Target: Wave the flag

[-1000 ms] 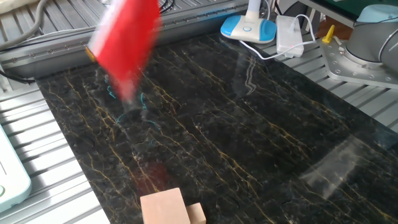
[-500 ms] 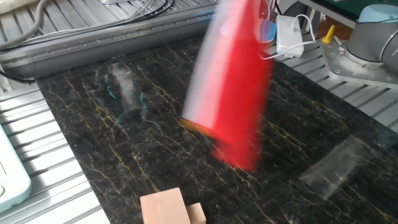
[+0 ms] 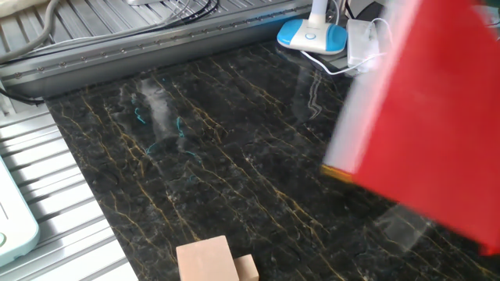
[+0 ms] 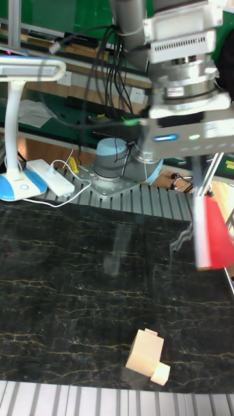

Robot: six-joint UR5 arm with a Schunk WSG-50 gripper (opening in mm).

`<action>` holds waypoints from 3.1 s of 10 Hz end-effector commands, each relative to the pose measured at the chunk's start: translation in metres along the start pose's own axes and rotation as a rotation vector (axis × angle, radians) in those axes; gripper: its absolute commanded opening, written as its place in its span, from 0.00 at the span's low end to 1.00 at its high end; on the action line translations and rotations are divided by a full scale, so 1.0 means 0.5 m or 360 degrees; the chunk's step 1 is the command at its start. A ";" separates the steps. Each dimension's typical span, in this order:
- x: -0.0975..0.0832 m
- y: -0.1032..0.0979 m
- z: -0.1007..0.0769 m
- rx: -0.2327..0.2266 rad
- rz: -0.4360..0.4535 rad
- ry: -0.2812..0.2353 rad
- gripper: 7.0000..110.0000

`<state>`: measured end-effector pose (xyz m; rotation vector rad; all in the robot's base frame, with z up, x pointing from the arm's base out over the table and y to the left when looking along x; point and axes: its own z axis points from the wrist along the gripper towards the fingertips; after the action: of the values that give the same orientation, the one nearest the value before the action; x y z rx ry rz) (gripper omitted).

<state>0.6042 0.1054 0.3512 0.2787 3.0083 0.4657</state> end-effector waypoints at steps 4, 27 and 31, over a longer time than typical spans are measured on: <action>-0.162 -0.408 -0.183 0.1403 -0.0813 -0.0165 0.00; 0.103 -0.322 -0.050 0.0802 -0.0274 0.0642 0.00; 0.032 -0.371 -0.066 0.0983 -0.0393 0.0450 0.00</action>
<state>0.5426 -0.0620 0.3216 -0.0917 3.3666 -0.4183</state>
